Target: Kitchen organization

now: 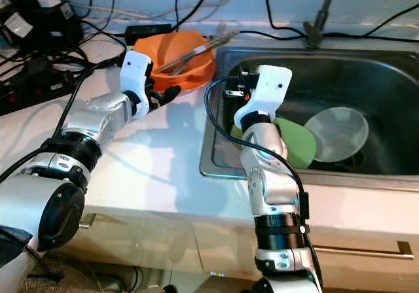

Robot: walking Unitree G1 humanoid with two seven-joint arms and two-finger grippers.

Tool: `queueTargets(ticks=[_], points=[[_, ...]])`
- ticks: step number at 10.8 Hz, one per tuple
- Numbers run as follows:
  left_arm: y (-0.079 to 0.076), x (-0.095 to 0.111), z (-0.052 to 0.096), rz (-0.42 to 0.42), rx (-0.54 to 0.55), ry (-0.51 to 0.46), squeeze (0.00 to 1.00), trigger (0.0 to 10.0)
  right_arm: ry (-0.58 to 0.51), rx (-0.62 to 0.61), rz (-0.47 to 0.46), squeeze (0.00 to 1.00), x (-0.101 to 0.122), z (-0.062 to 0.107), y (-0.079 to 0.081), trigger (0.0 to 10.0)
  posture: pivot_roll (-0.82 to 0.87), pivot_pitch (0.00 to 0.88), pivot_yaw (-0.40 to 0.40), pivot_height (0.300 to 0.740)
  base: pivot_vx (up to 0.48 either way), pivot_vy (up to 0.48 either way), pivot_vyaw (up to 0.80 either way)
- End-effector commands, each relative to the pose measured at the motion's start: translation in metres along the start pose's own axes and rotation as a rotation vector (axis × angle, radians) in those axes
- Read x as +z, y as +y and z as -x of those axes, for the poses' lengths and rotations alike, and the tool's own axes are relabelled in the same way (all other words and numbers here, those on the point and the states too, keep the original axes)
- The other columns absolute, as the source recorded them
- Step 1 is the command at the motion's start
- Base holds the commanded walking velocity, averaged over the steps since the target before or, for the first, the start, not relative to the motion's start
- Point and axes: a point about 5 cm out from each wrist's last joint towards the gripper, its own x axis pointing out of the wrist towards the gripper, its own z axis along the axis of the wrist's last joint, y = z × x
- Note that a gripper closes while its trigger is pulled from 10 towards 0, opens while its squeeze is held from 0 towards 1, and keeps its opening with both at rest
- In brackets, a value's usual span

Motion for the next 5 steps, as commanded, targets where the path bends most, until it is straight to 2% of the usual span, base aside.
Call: queueTargets(ticks=[1,5], points=[[0.002,0.013,-0.001,0.0,0.021,-0.03,0.0,10.0,0.01,0.01,0.001,0.0,0.0,0.004,0.004,10.0,0.05,0.142,0.079,0.74,0.0,0.0,0.0],[0.008,0.011,0.0,0.034,0.079,-0.026,0.0,10.0,0.028,-0.002,0.024,0.0,0.005,0.015,-0.002,10.0,-0.02,0.165,0.073,0.74,0.0,0.0,0.0]])
